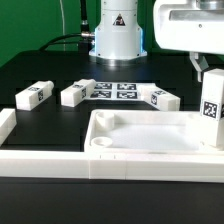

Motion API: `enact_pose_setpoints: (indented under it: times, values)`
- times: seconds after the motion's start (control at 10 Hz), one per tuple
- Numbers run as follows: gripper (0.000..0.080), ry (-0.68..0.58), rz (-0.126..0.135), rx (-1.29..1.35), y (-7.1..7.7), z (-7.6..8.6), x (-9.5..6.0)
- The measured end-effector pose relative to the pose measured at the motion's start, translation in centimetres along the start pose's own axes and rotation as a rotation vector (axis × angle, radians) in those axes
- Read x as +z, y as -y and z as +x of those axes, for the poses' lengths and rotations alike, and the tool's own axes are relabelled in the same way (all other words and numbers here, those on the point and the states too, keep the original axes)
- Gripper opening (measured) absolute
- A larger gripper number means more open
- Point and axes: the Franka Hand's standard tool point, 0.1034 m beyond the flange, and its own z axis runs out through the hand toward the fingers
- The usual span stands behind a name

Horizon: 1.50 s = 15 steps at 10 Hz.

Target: Assemble desk

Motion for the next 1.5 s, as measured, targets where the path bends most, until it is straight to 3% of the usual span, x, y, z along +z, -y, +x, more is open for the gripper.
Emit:
enact_pose_setpoints:
  times: [0.1,0.3,0.8,1.0,1.5]
  values:
    - [0.0625,-0.007,-0.03,-0.085,0.07,0.14,-0.24]
    - [0.0642,-0.011,-0.028,-0.205,0.28,0.33,-0.34]
    - [0.0649,-0.007,-0.033,-0.593,0.23,0.38,-0.34]
    - [0.0649,-0.027,-0.084,-0.859,0.05,0.69,-0.46]
    - [0.0649,-0.046,-0.097,-1.308,0.08,1.12,-0.19]
